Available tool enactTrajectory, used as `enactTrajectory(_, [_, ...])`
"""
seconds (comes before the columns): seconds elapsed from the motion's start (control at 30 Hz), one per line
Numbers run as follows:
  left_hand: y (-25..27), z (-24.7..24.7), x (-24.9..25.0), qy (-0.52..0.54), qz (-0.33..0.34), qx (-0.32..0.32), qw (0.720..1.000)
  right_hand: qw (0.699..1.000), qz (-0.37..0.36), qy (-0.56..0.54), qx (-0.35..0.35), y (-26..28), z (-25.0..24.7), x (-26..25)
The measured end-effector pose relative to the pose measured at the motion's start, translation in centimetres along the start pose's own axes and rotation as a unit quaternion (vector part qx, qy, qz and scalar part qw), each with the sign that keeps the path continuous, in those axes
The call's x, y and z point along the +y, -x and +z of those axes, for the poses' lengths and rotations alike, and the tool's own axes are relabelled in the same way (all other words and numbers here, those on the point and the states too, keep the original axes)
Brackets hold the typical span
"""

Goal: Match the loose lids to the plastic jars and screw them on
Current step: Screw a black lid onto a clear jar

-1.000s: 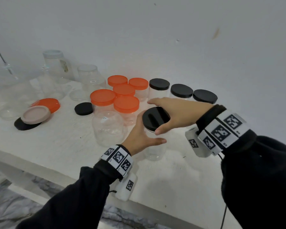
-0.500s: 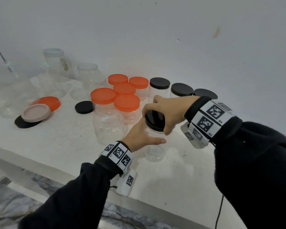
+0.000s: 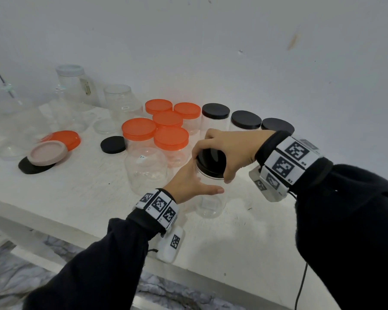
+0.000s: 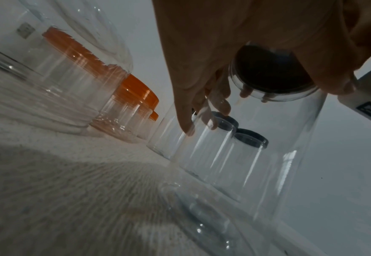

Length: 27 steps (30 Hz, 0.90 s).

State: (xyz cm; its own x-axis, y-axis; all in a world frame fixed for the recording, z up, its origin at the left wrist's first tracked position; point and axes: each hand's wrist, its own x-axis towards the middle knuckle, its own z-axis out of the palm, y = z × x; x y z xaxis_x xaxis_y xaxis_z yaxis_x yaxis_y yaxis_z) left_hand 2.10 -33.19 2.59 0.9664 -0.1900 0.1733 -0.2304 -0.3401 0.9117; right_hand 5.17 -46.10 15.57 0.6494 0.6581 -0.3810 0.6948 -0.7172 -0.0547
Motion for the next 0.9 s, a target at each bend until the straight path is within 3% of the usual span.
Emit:
enactTrajectory(0.4, [0.1, 0.4, -0.3, 0.02, 0.0, 0.018, 1.0, 0.988, 0.077, 0.034, 0.127, 0.1, 0.7, -0.9])
enactTrajectory(0.5, [0.1, 0.3, -0.3, 0.016, 0.002, 0.015, 1.0, 0.992, 0.079, 0.05, 0.081, 0.2, 0.5, -0.5])
enactTrajectory(0.6, [-0.1, 0.3, -0.1, -0.011, 0.012, 0.021, 1.0, 1.0, 0.023, 0.003, 0.007, 0.3, 0.2, -0.2])
enactTrajectory(0.73, [-0.1, 0.3, -0.1, -0.011, 0.012, 0.022, 1.0, 0.996, 0.005, 0.011, 0.083, 0.3, 0.3, -0.4])
enactTrajectory(0.9, [0.2, 0.7, -0.4, 0.006, 0.007, 0.033, 0.999, 0.981, 0.083, 0.056, 0.166, -0.7, 1.5, -1.1])
